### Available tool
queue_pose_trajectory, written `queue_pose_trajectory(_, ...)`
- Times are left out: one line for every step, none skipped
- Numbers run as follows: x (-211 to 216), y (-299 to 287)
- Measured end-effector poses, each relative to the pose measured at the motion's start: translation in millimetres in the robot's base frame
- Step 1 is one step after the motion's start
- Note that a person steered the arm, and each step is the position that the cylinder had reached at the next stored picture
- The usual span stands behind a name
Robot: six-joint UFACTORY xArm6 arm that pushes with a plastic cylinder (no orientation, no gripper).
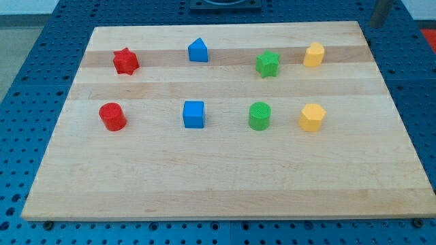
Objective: Move your arm to the yellow heart
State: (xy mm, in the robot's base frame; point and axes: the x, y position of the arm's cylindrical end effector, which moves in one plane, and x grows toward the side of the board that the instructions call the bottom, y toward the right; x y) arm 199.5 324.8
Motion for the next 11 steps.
queue_pose_trajectory(-1,-3)
queue_pose_trajectory(-1,-2)
queue_pose_trajectory(10,20)
queue_pose_trajectory(6,20)
queue_pose_trajectory(13,19)
queue_pose_trajectory(18,-12)
queue_pose_trajectory(29,-78)
queue_pose_trajectory(29,-78)
queue_pose_trajectory(70,-55)
queue_pose_trajectory(70,-55)
queue_pose_trajectory(70,-55)
